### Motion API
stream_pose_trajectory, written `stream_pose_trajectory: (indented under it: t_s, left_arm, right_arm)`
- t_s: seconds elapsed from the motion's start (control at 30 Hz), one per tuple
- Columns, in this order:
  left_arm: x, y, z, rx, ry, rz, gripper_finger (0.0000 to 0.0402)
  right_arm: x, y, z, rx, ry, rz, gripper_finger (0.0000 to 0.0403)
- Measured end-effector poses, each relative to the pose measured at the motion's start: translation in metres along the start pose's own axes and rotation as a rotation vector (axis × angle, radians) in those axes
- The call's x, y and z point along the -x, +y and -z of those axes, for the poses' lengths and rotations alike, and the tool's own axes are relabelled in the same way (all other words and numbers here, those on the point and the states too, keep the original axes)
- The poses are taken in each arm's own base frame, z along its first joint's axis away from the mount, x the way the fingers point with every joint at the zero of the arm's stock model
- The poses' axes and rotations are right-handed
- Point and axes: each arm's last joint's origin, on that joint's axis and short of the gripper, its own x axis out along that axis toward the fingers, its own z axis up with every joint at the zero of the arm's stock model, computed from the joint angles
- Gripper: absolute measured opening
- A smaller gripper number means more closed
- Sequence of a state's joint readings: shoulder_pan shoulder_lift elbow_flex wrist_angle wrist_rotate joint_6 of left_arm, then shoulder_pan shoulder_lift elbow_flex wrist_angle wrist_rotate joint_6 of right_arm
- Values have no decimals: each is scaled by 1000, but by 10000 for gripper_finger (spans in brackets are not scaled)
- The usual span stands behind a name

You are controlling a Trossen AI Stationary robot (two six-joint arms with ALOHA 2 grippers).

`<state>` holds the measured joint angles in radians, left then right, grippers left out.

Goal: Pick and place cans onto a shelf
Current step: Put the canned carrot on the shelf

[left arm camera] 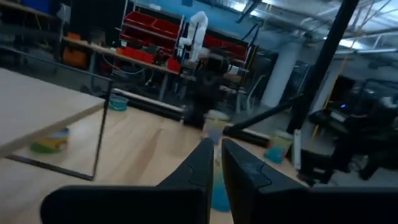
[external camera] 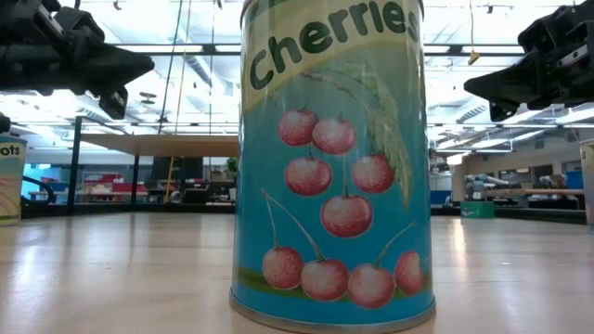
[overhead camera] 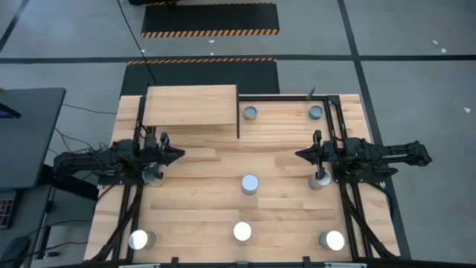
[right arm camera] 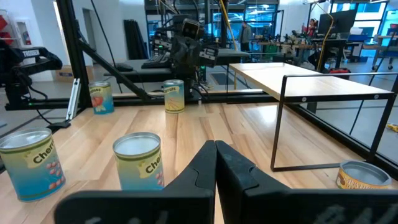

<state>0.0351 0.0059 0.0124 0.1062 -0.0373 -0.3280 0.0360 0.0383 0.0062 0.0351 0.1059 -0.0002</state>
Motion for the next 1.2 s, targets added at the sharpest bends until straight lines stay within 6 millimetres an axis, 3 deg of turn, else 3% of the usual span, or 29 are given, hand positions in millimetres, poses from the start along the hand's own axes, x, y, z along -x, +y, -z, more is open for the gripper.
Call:
stream_pose_trajectory:
  t_s: [0.17, 0.47, 0.6, 0.8, 0.93, 1.0, 1.07, 1.2]
  left_arm:
    - [0, -15, -27, 67, 27, 95, 23]
    - [-15, -52, -62, 235, 617, 131, 6]
    - [-14, -67, -88, 371, 744, 85, 6]
    - [-7, -87, -140, 536, 879, -15, 9]
    - [-14, -112, -195, 679, 794, 104, 22]
    - [-19, -124, -219, 621, 733, 184, 24]
    - [-20, -130, -232, 540, 727, 164, 25]
    - [-17, -127, -230, 411, 882, -45, 35]
  right_arm:
    - [0, 0, 0, 0, 0, 0, 9]
    - [0, 0, 0, 0, -1, 0, 9]
    - [0, 0, 0, 0, 0, 0, 10]
    - [0, 0, 0, 0, 0, 0, 9]
    - [0, 0, 0, 0, 0, 0, 10]
    - [0, 0, 0, 0, 0, 0, 10]
    - [0, 0, 0, 0, 0, 0, 10]
    - [0, 0, 0, 0, 0, 0, 9]
